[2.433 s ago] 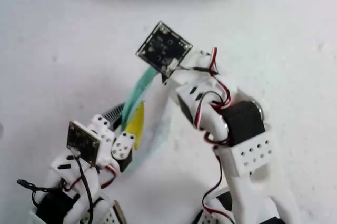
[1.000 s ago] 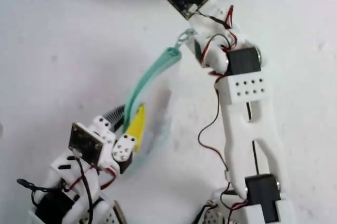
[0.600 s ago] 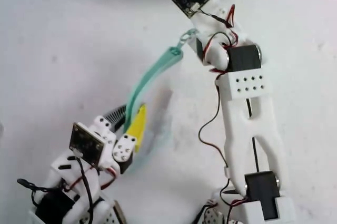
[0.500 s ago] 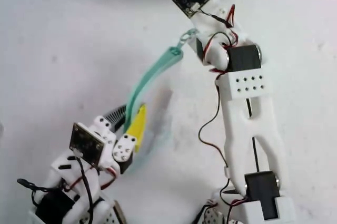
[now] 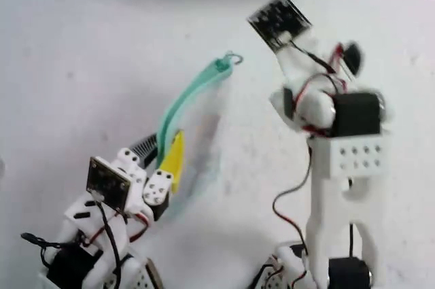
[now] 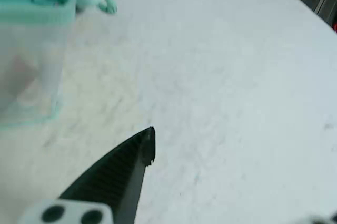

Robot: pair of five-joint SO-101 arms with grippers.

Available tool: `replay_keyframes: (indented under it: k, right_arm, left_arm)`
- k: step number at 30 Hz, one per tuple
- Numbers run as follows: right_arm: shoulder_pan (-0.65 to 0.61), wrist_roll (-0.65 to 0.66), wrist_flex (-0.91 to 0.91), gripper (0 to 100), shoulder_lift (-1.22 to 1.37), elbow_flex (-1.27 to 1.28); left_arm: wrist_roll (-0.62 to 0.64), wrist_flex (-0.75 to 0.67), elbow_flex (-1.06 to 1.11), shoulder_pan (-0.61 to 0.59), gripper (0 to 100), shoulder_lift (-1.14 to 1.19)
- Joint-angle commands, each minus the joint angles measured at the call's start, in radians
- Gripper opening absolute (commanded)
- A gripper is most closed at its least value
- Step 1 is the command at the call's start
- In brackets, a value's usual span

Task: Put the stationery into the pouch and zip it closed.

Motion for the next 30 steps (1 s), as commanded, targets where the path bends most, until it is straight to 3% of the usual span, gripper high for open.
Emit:
replay_keyframes:
  k: [1, 8, 14, 21, 27, 30]
  right_arm:
    - [0.084, -0.015, 0.028, 64.3, -0.059, 0.009]
    - [0.193, -0.052, -0.193, 64.3, -0.07, 0.408]
    - [0.142, -0.133, -0.467, 64.3, -0.07, 0.752]
    - [0.102, -0.264, -0.694, 64.3, -0.064, 0.945]
    - [0.139, -0.299, -0.898, 64.3, -0.061, 1.085]
    - [0.202, -0.299, -1.026, 64.3, -0.061, 1.137]
  left_arm:
    - [-0.034, -0.109, 0.026, -0.038, 2, -0.004]
    - [-0.227, -0.292, 0.061, -0.11, 2, -0.002]
    - [-0.269, -0.439, 0.052, -0.157, 2, 0.079]
    - [-0.307, -0.473, -0.222, -0.183, 2, 0.513]
    - [-0.649, -0.76, -0.385, -0.183, 2, 0.932]
    - [-0.715, -0.918, -0.413, -0.159, 2, 1.132]
